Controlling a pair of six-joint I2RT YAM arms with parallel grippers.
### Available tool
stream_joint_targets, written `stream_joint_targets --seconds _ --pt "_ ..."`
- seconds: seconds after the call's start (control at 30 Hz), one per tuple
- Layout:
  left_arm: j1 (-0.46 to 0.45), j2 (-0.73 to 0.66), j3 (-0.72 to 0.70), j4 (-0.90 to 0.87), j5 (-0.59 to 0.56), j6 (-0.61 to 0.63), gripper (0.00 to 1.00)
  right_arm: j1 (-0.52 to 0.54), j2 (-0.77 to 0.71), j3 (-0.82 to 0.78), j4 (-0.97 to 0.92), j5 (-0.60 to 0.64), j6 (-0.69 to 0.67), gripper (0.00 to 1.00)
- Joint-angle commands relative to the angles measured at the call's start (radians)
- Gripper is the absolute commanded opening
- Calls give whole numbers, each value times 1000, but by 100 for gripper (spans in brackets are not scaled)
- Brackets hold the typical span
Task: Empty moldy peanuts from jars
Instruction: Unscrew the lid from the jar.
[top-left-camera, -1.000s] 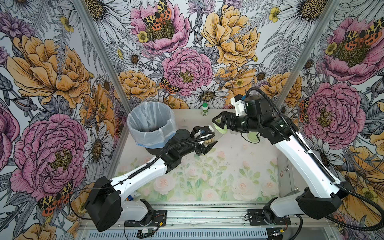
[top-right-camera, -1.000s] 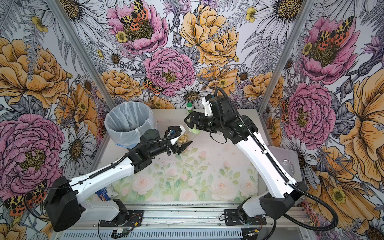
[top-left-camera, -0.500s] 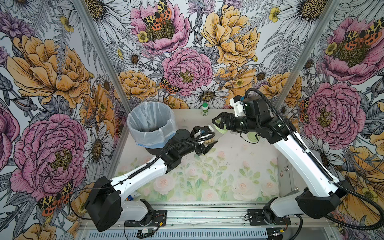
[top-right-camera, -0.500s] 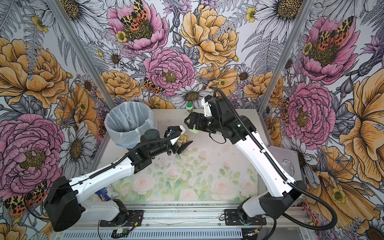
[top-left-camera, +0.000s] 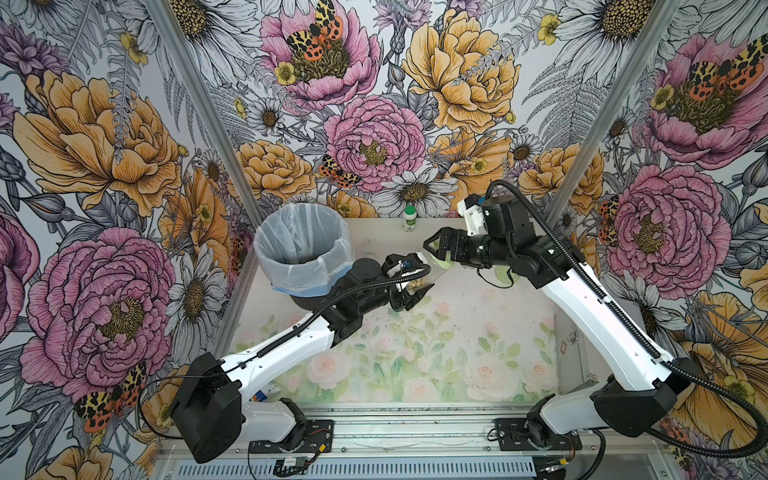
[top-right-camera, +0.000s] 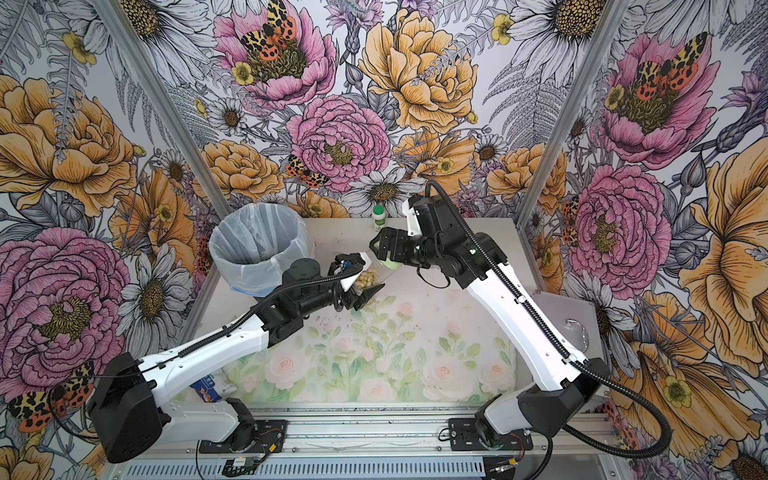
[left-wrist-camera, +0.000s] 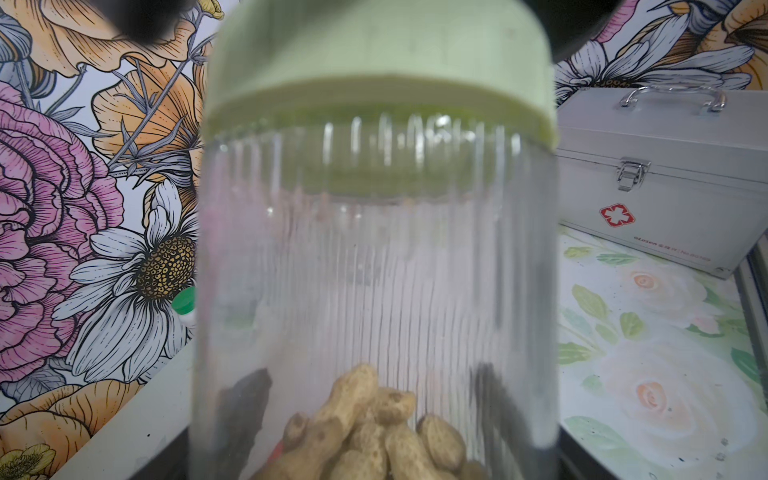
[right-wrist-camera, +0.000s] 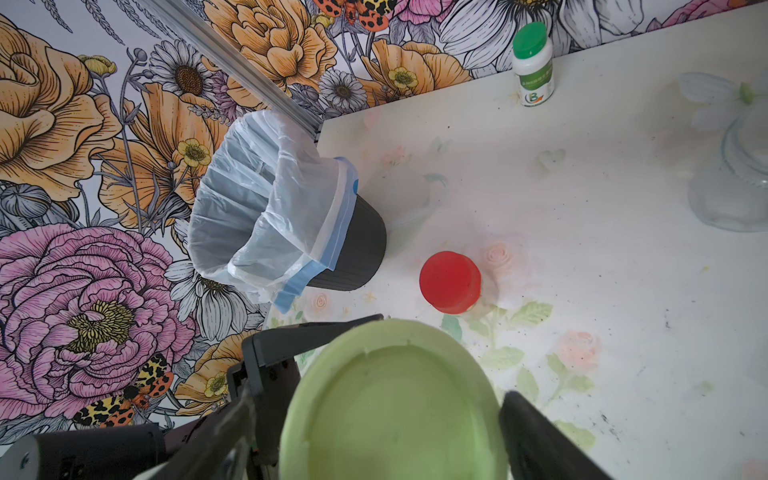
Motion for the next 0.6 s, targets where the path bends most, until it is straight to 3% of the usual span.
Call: stream_joint_targets --seconds 0.0,0.4,0.57 --pt "0 -47 44 118 -6 13 23 1 -36 -13 37 3 -7 93" --pt "6 -40 44 118 2 5 23 7 -137 -10 105 98 -40 96" --pt "4 -49 46 119 7 5 23 1 -119 -53 108 64 -9 97"
